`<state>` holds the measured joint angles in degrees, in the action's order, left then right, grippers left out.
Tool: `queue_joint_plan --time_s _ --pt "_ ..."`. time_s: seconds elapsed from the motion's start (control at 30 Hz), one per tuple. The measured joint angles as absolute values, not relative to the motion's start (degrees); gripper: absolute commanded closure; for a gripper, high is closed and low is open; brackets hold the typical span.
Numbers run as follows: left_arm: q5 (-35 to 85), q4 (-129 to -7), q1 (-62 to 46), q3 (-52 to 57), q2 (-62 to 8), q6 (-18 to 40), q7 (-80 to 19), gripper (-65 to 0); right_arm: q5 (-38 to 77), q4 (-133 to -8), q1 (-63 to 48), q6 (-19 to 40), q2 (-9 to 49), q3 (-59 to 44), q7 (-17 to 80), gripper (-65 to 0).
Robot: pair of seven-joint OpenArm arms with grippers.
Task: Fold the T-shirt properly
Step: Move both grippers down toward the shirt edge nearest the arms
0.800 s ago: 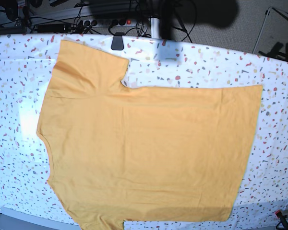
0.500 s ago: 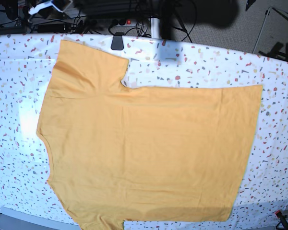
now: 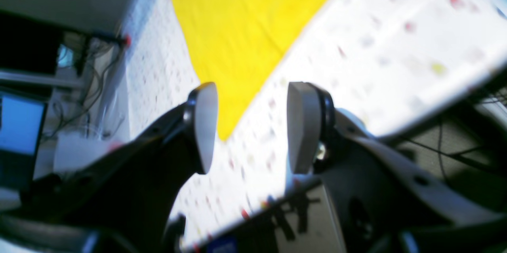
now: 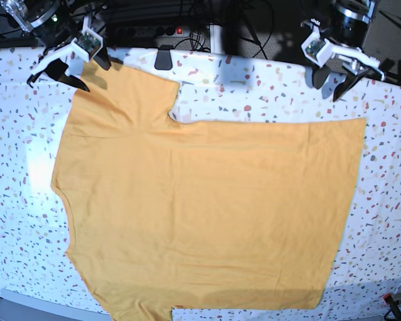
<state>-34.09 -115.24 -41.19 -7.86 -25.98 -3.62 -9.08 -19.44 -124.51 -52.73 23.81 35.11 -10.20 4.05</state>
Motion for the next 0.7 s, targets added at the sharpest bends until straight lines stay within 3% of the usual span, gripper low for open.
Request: queue_joint_plan --time_s 0.27,0.5,0.7 --pt "-34.06 -115.24 -36.1 -7.88 -37.67 -2.52 -18.83 -27.5 -25.41 -124.51 -52.66 23.55 35.14 -10.13 5.02 -34.0" --pt "-27.27 -113.62 -31.42 -8.03 -44.58 11.05 -19.79 -27.5 -25.45 -124.51 -52.66 23.05 35.14 -10.15 5.04 -34.0" --pt "-24.21 -107.94 -24.01 -8.19 -47.48 16.23 -19.94 -27.5 -25.39 -124.51 -52.66 23.0 32.75 -10.15 6.31 -34.0"
